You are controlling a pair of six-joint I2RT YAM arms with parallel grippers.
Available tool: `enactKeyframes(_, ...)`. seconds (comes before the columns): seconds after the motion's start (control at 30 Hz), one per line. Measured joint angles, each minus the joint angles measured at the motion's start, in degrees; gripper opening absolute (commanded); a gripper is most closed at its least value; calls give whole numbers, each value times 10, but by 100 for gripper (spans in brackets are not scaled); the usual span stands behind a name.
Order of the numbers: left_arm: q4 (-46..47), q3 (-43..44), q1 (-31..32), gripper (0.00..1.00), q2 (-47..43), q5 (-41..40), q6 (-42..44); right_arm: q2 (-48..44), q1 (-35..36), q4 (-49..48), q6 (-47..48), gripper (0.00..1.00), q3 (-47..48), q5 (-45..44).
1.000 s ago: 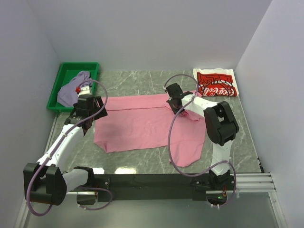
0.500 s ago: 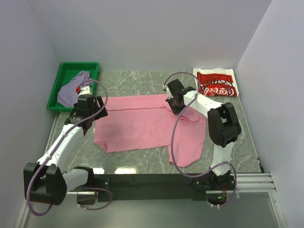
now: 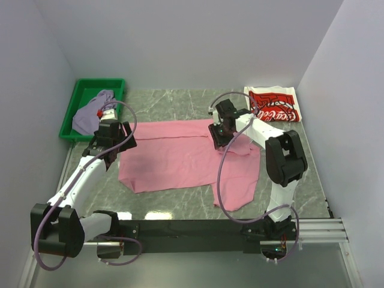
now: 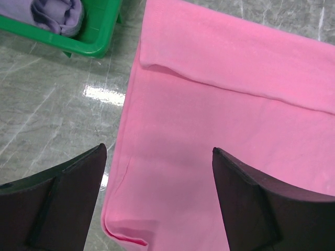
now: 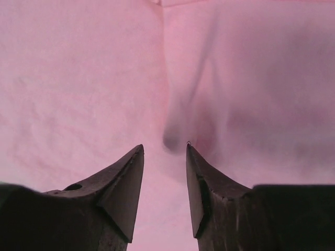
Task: Fold and stack the t-shirts
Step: Fold the tshirt
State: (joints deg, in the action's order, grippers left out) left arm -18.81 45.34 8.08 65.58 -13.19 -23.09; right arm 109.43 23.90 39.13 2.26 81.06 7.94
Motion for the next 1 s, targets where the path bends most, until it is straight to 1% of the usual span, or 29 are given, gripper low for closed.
enactKeyframes(0.13, 0, 0, 0, 88, 0, 2, 0, -47, -39, -26, -50, 45, -31, 10)
enactKeyframes(0.3, 0, 2, 0, 88, 5, 3, -2, -100, -133, -79, -122, 45, -61, -1)
enactKeyframes(0.43, 0, 35, 0, 87, 50, 9, -12, -98, -202, -123, -178, 46, -59, -3)
enactKeyframes(0.53, 3, 82, 0, 86, 108, 13, -21, -70, -233, -153, -222, 49, -39, 5)
enactKeyframes(0.67, 18, 153, 0, 84, 203, 13, -33, -9, -262, -191, -268, 49, 5, 37)
enactKeyframes(0.83, 27, 227, -7, 84, 325, 13, -43, 85, -287, -218, -303, 48, 70, 85)
enactKeyframes(1.0, 25, 277, -23, 83, 427, 13, -52, 139, -295, -235, -326, 46, 91, 129)
